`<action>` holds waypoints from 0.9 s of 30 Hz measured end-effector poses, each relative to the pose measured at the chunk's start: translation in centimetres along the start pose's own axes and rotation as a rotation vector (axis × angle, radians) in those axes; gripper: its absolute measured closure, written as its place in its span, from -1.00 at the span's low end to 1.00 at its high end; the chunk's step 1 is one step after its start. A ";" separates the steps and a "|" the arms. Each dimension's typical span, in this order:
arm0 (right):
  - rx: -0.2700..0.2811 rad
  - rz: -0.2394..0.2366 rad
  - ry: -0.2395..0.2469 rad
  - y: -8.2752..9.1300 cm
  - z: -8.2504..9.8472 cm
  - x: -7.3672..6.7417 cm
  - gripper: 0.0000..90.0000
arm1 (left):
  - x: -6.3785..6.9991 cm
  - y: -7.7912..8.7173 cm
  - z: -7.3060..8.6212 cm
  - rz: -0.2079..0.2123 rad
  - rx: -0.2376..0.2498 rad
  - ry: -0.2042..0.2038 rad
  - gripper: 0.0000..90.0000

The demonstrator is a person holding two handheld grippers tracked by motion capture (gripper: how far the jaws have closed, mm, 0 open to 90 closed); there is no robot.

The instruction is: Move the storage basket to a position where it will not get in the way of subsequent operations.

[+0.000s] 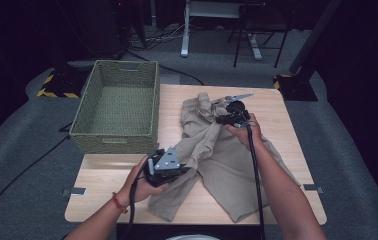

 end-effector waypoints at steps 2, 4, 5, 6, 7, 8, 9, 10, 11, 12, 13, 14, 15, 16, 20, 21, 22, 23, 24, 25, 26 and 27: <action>0.000 0.010 0.000 0.2 0.0 0.3 0.90 | 0.6 -1.1 -1.9 0.029 0.036 -0.017 0.97; -0.019 0.030 0.006 0.2 0.1 0.7 0.90 | 1.4 -3.0 -3.2 0.032 0.031 -0.046 0.97; -0.033 0.036 0.005 0.1 0.3 1.0 0.90 | 1.7 -4.3 -3.7 0.045 0.022 -0.053 0.97; -0.046 0.034 0.003 0.0 0.6 1.2 0.90 | 2.1 -5.6 -4.0 0.062 0.009 -0.049 0.96; -0.065 0.034 0.003 -0.2 0.9 1.5 0.89 | 2.6 -7.1 -4.2 0.071 -0.010 -0.058 0.96; -0.085 0.040 0.008 -0.4 1.2 1.8 0.89 | 3.2 -8.9 -4.3 0.079 -0.034 -0.058 0.96; -0.103 0.041 0.015 -0.7 1.7 2.1 0.89 | 3.5 -10.0 -4.3 0.091 -0.046 -0.056 0.96; -0.116 0.039 0.017 -0.8 2.0 2.3 0.89 | 4.1 -11.7 -4.3 0.112 -0.065 -0.056 0.96; -0.133 0.041 0.017 -1.1 2.4 2.6 0.89 | 4.4 -12.6 -4.2 0.116 -0.078 -0.056 0.96; -0.144 0.039 0.013 -1.2 2.7 2.7 0.89 | 4.7 -13.8 -4.1 0.124 -0.097 -0.050 0.95; -0.161 0.037 0.021 -1.3 3.0 2.9 0.89 | 5.0 -14.9 -4.0 0.142 -0.113 -0.045 0.95; -0.170 0.035 0.023 -1.5 3.3 3.1 0.89 | 5.2 -15.9 -3.9 0.150 -0.133 -0.047 0.95; -0.176 0.033 0.023 -1.6 3.5 3.3 0.89 | 5.5 -16.8 -3.8 0.151 -0.151 -0.056 0.95; -0.182 0.030 0.017 -1.7 3.8 3.4 0.89 | 5.7 -17.6 -3.7 0.158 -0.176 -0.058 0.95; -0.198 0.024 0.018 -1.9 4.4 3.8 0.88 | 6.0 -19.7 -3.1 0.155 -0.259 -0.089 0.96; -0.201 0.024 0.013 -1.9 4.5 3.9 0.88 | 6.0 -20.0 -3.0 0.159 -0.266 -0.083 0.96; -0.201 0.025 0.011 -2.0 4.7 4.0 0.88 | 5.9 -20.1 -3.1 0.168 -0.263 -0.073 0.96; -0.201 0.023 0.009 -2.0 4.7 4.1 0.88 | 5.8 -20.1 -3.1 0.176 -0.265 -0.071 0.96; -0.203 0.025 0.008 -2.0 4.8 4.2 0.87 | 5.7 -20.1 -3.2 0.177 -0.270 -0.070 0.97; -0.203 0.023 0.004 -2.1 4.8 4.2 0.87 | 5.7 -20.1 -3.2 0.177 -0.275 -0.082 0.97; -0.210 0.024 0.007 -2.1 4.9 4.3 0.87 | 5.8 -20.0 -3.2 0.179 -0.285 -0.094 0.97; -0.217 0.030 0.009 -2.1 4.9 4.3 0.87 | 5.8 -19.9 -3.2 0.181 -0.294 -0.109 0.97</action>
Point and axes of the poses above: each handheld gripper's, and its own axes: y roughly backward along the jaws, z roughly out of its underside, x roughly to its right, the point moved 2 cm from there along -y, roughly forward along the jaws, and after that the axes turned 1 degree about y, right-handed, at the moved point
